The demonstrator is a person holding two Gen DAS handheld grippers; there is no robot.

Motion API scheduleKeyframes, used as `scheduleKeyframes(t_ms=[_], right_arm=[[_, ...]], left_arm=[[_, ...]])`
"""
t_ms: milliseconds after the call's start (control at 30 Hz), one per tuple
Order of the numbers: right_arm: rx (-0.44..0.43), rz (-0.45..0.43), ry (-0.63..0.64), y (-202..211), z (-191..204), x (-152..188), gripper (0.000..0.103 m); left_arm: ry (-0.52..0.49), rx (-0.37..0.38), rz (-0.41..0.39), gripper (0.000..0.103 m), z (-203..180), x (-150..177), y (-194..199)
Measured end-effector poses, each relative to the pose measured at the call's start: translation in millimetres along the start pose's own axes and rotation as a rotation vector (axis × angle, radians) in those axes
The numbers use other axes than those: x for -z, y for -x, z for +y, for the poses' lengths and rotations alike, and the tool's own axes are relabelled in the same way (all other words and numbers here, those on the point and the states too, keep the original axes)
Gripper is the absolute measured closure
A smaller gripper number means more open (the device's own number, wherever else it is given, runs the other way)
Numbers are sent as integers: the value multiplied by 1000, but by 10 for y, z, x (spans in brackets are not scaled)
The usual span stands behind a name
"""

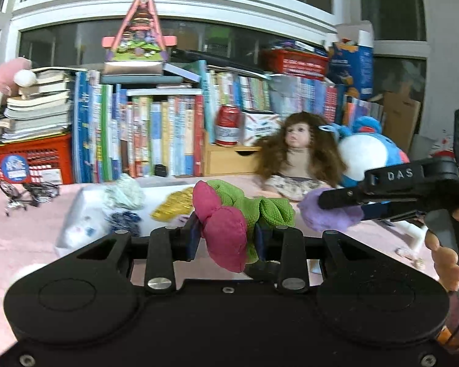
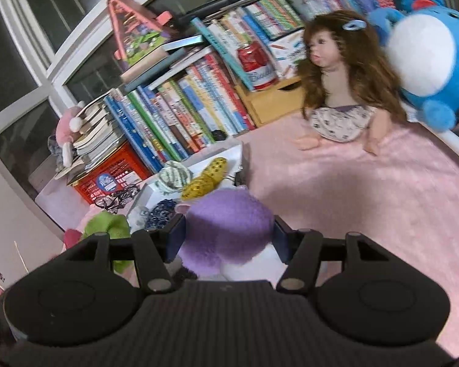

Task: Organize soft objects
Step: 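Carry the pink and green cloths with left tool while right tool carries the purple plush over the tray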

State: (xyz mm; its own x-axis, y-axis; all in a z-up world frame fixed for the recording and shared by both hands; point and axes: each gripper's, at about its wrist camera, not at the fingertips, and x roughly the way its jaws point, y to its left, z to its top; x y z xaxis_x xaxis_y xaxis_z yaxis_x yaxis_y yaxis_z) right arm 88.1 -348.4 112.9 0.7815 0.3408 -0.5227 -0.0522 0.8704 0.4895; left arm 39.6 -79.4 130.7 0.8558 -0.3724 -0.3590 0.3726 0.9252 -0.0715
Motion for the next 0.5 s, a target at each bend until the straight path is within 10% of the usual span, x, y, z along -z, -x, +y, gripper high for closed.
scheduleKeyframes(t_ms=[500], right_arm=[[9, 16, 146, -561, 782, -245, 40]], left_arm=[[18, -134, 104, 70, 987, -457, -361]])
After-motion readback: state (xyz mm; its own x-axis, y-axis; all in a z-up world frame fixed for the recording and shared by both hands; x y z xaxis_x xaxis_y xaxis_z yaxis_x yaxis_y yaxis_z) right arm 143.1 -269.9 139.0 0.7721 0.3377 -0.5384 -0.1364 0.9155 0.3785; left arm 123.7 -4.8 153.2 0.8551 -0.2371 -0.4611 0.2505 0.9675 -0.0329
